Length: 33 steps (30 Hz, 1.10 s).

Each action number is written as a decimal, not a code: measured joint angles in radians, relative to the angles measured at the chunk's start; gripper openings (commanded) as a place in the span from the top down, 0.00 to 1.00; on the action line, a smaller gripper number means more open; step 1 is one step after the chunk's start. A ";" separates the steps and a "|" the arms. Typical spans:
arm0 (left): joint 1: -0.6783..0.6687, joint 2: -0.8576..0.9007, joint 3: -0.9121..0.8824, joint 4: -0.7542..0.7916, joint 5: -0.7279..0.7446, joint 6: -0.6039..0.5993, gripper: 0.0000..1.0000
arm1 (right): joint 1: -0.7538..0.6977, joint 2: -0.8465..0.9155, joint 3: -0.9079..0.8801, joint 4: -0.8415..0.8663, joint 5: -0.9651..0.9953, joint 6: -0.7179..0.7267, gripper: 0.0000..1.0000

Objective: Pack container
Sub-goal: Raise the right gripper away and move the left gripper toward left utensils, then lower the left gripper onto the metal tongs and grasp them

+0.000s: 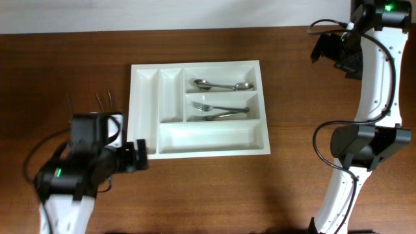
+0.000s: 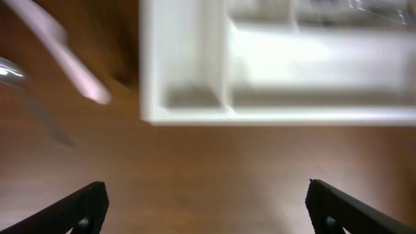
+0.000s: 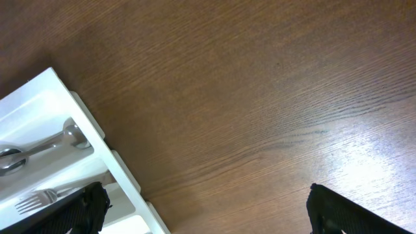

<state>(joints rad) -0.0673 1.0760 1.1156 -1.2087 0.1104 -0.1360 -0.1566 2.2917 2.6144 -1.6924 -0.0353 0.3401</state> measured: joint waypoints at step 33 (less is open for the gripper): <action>0.291 0.514 0.306 0.167 -0.320 -0.407 0.20 | 0.000 0.000 0.000 0.000 0.000 0.001 0.01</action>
<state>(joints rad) 0.2241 1.5898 1.4216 -1.0416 -0.2096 -0.5434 -0.1566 2.2917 2.6144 -1.6928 -0.0353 0.3408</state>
